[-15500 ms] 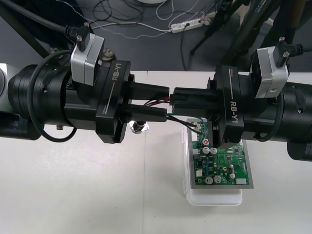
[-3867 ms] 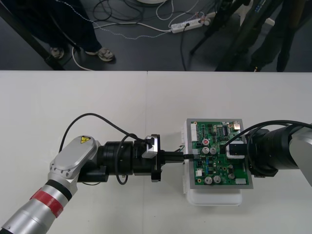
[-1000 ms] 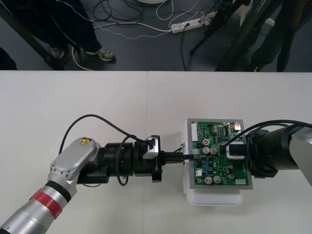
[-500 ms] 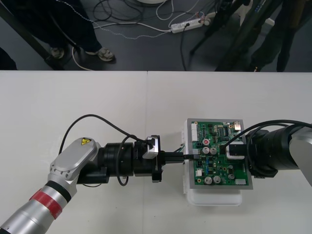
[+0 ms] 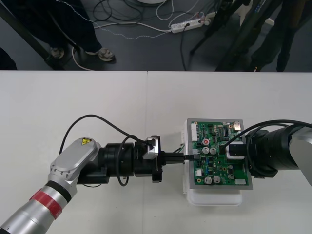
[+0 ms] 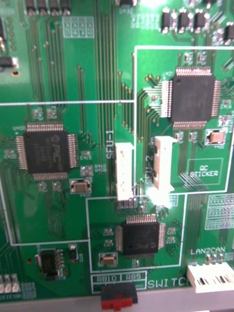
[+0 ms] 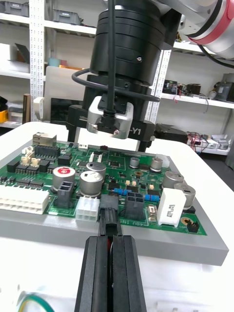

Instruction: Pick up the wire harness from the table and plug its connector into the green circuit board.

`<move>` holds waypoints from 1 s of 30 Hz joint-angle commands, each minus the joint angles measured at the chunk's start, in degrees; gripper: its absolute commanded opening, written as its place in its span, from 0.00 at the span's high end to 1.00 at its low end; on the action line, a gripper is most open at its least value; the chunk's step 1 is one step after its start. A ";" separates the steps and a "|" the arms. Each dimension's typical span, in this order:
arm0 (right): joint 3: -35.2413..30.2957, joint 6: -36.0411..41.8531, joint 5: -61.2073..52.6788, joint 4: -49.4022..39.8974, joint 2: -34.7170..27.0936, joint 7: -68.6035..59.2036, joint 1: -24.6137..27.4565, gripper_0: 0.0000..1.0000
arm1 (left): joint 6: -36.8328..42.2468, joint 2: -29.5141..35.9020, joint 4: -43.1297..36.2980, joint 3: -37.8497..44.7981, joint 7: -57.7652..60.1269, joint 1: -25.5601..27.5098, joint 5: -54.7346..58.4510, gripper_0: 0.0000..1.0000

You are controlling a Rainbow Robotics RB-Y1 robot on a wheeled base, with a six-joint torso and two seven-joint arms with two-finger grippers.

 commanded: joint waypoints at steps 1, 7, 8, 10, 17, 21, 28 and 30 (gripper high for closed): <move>0.93 -0.05 -1.36 -0.97 0.81 -1.06 -0.28 0.00 | -2.08 0.41 -2.33 -2.05 -6.09 -2.36 1.03 1.00; 0.93 -0.05 -1.36 -0.89 0.72 -1.06 -0.19 0.00 | -2.43 0.76 -2.33 -2.23 -6.09 -2.27 1.03 1.00; 0.93 -0.05 -1.36 -0.97 0.81 -1.06 -0.19 0.00 | -2.52 0.76 -2.33 -2.23 -6.09 -2.36 1.03 1.00; 0.93 -0.05 -1.36 -0.97 0.81 -1.06 -0.28 0.00 | -2.52 0.85 -2.42 -2.23 -6.26 -2.36 1.03 1.00; 1.02 -0.05 -1.36 -0.89 0.81 -1.06 -0.28 0.00 | -2.17 0.41 -2.77 -2.14 -7.40 -3.06 1.03 1.00; 0.93 -0.05 -1.36 -0.97 0.81 -1.06 -0.19 0.00 | -1.46 0.23 -2.68 -2.14 -7.84 -3.24 1.03 1.00; 0.93 -0.05 -1.18 -0.97 0.81 -1.15 -0.19 0.00 | -0.06 -0.73 -2.68 -2.14 -8.20 -3.41 0.51 1.00; 0.93 -0.05 -1.18 -0.97 0.81 -1.06 -0.19 0.00 | 0.38 -1.00 -2.68 -2.05 -8.28 -3.41 0.07 1.00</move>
